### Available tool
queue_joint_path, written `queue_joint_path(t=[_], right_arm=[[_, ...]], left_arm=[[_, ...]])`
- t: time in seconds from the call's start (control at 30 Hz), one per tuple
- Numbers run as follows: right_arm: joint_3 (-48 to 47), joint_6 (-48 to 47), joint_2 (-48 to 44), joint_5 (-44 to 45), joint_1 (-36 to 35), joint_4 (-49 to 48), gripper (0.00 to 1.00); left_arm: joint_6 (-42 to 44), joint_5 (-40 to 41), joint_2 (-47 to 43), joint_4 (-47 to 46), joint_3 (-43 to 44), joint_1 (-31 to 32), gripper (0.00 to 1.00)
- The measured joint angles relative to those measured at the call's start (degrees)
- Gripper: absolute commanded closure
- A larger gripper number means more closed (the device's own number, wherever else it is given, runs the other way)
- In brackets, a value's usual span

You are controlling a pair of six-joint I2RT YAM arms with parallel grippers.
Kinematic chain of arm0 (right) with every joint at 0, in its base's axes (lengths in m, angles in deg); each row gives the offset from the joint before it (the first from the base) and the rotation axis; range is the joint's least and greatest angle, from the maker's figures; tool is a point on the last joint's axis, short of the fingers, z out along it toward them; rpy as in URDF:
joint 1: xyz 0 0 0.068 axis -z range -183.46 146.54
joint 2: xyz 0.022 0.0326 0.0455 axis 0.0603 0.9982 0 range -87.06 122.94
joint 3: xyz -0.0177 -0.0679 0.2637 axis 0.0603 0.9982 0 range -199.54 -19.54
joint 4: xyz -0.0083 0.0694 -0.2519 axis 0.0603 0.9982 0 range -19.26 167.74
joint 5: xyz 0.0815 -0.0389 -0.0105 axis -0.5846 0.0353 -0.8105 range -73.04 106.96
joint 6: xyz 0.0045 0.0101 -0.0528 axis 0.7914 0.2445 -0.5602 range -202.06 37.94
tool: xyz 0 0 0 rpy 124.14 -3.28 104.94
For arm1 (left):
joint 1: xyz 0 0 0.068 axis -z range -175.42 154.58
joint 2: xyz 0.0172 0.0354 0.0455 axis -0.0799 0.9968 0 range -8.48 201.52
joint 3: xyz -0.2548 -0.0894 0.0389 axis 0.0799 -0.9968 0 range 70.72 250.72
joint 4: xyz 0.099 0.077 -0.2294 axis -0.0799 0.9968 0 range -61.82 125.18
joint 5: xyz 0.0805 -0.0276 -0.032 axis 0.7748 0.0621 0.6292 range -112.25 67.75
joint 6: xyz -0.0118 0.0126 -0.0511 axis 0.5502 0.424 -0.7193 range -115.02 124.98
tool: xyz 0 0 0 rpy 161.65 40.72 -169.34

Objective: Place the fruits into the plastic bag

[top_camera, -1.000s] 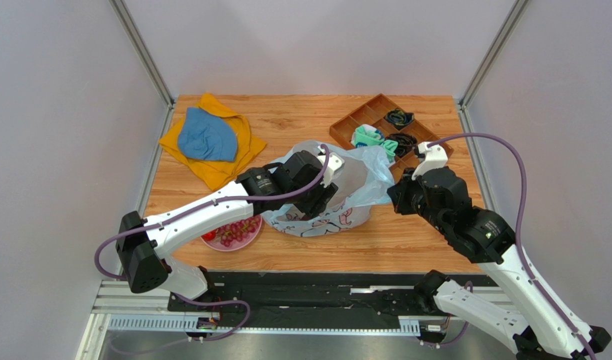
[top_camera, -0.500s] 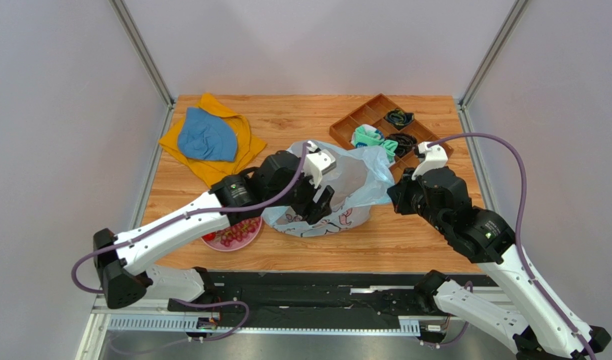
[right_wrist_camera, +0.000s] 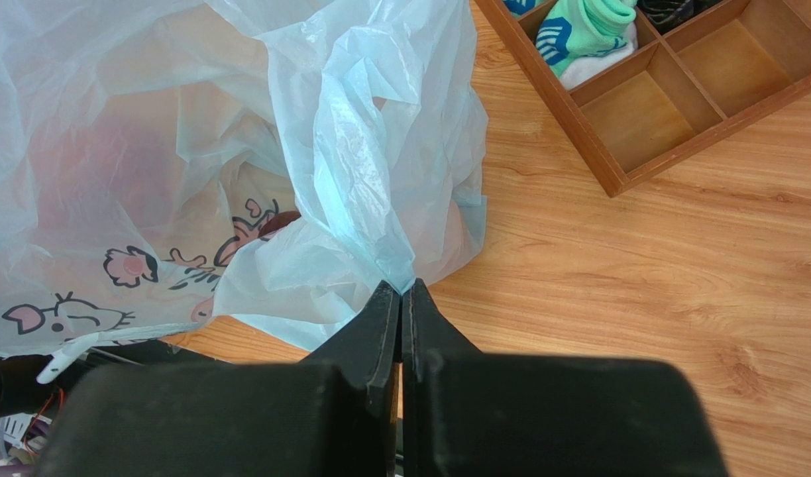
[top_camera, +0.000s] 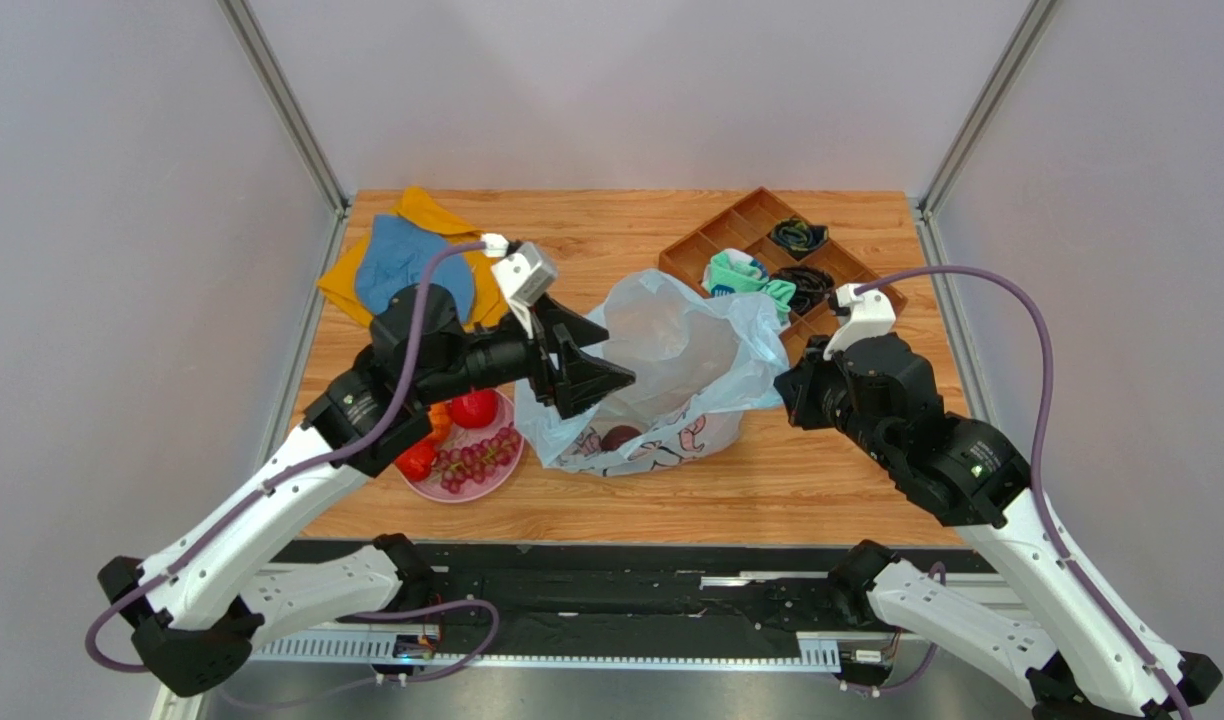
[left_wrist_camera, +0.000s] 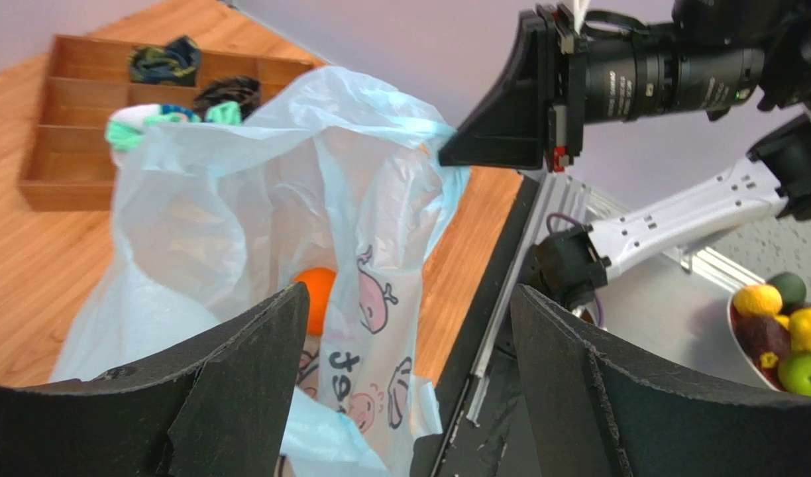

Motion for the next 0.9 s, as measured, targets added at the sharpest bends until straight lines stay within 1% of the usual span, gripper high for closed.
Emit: queue_joint_path(t=[0.13,0.27,0.43,0.53,0.57,0.6,0.83,0.9], right_arm=[[0.00,0.00,0.00,0.11,0.00,0.00,1.00],[0.00,-0.02,0.11,0.46,0.00,0.02,1.00],[0.02,0.00,0.68,0.44,0.00,0.02,1.00],[0.02,-0.02,0.63,0.46,0.00,0.02,1.00],[0.02,0.00,0.59,0.46,0.00,0.02,1.00],[0.02,0.00,0.52,0.46,0.00,0.02,1.00],[0.02,-0.02,0.26,0.48,0.00,0.68,1.00],[0.02,-0.02,0.26,0.48,0.00,1.01,1.00]], left_arm=[[-1.14,1.01,-4.42,0.44,-0.98,-5.14,0.16],[-2.05,4.15,-7.89,3.04,-1.11,-10.99,0.16],[-2.71,7.13,-9.29,7.96,-1.11,-17.22,0.16],[-3.48,7.67,-9.31,10.01,-1.40,-19.87,0.16],[-3.82,7.80,-9.42,10.49,-1.75,-21.68,0.16],[-4.11,7.93,-9.51,10.84,-2.12,-22.67,0.13],[-6.75,10.58,-9.84,17.00,-4.81,-29.90,0.08],[-7.37,11.65,-10.54,18.29,-6.56,-31.89,0.04]])
